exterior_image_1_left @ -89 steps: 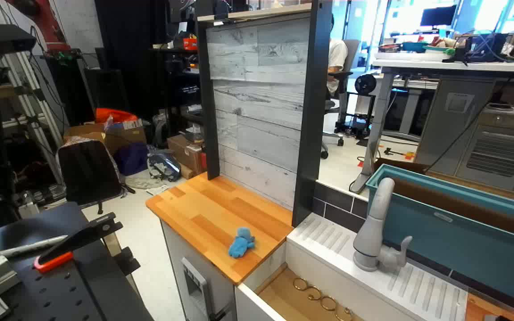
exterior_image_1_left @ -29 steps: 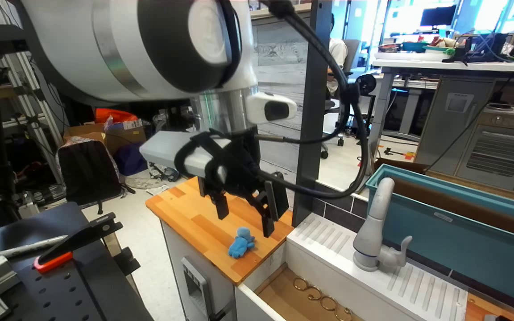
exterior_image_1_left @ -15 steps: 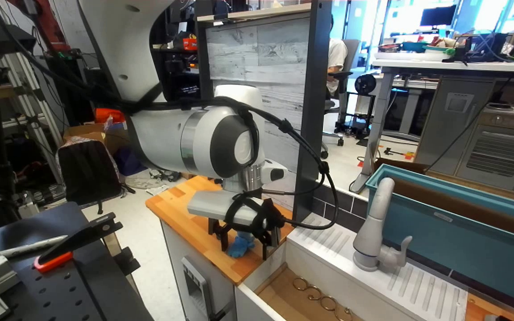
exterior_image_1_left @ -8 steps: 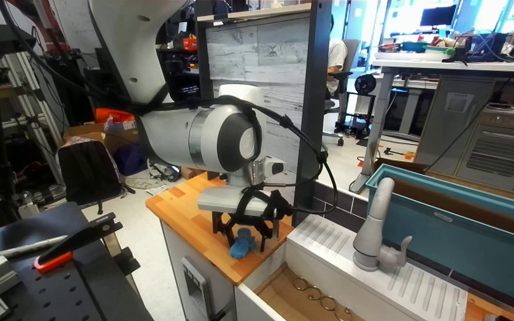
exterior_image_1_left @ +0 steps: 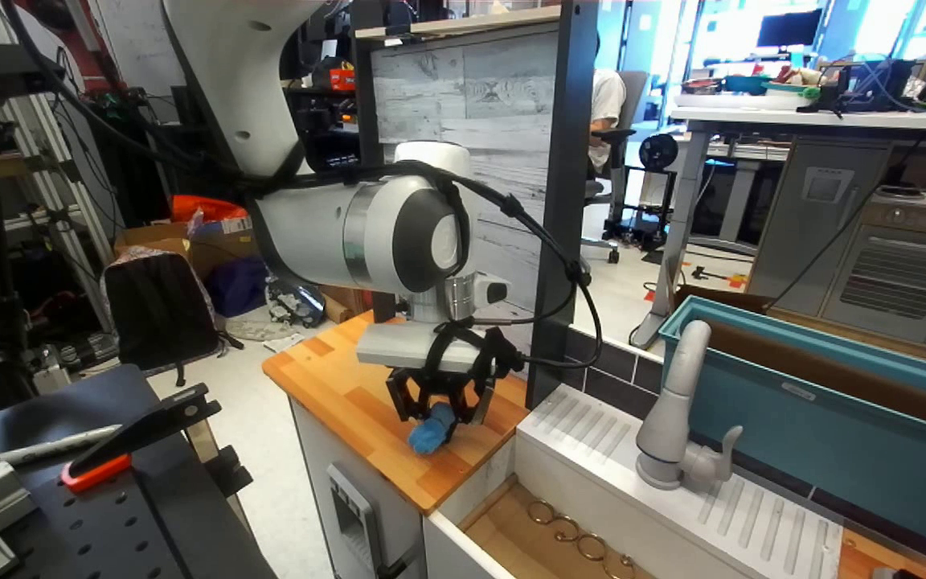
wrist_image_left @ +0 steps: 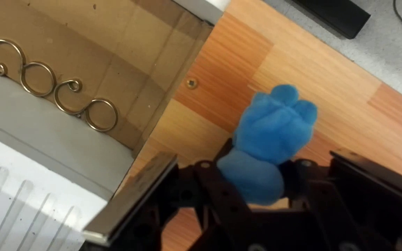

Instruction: Move the blue object to the left on counter

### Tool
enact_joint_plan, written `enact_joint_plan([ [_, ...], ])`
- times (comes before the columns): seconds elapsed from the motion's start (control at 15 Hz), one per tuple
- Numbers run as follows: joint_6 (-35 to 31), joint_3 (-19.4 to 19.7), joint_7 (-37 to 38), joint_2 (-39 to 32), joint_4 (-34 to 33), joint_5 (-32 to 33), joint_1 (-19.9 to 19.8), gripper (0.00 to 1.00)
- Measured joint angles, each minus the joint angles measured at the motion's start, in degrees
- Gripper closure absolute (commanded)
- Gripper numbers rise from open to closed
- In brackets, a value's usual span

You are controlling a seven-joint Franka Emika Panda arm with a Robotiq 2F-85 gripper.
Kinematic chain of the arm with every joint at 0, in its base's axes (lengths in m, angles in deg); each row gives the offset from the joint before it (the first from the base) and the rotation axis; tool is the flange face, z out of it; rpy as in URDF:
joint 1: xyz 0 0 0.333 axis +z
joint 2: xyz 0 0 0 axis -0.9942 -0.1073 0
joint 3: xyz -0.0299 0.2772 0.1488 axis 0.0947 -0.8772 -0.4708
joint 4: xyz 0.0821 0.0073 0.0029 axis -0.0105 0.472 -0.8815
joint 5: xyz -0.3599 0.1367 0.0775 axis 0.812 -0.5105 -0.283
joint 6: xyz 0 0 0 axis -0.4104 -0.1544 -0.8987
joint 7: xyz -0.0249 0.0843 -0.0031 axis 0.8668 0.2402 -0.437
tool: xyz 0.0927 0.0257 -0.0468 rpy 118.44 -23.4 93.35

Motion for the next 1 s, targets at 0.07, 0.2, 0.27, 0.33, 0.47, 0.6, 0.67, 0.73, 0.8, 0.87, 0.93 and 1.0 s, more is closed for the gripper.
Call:
enact_joint_plan([
  [0.07,1.0,-0.1,0.4,0.0,-0.3,0.0,0.2,0.97],
  [0.2,3.2,-0.5,1.3,0.0,-1.2,0.0,0.8,0.97],
  [0.27,4.2,-0.6,2.2,0.0,-1.9,0.0,1.4,0.97],
  [0.33,5.0,-0.6,3.2,0.0,-2.7,-0.1,2.2,0.97],
  [0.47,6.2,-0.7,5.6,0.0,-4.6,-0.1,4.1,0.97],
  [0.6,8.0,-0.8,7.9,-0.1,-6.7,-0.3,6.0,0.97],
  [0.67,9.2,-1.1,8.8,-0.1,-7.7,-0.5,6.9,0.97],
  [0.73,10.1,-1.3,9.5,-0.2,-8.6,-1.0,7.6,0.97],
  [0.8,11.1,-1.6,10.2,-0.3,-9.4,-1.3,8.2,0.97],
  [0.87,12.0,-1.8,10.8,-0.6,-10.3,-1.6,8.8,0.97],
  [0.93,12.7,-2.0,11.2,-1.0,-11.2,-2.0,9.4,0.97],
  [1.0,13.5,-2.3,11.3,-1.6,-12.2,-2.4,9.8,0.97],
])
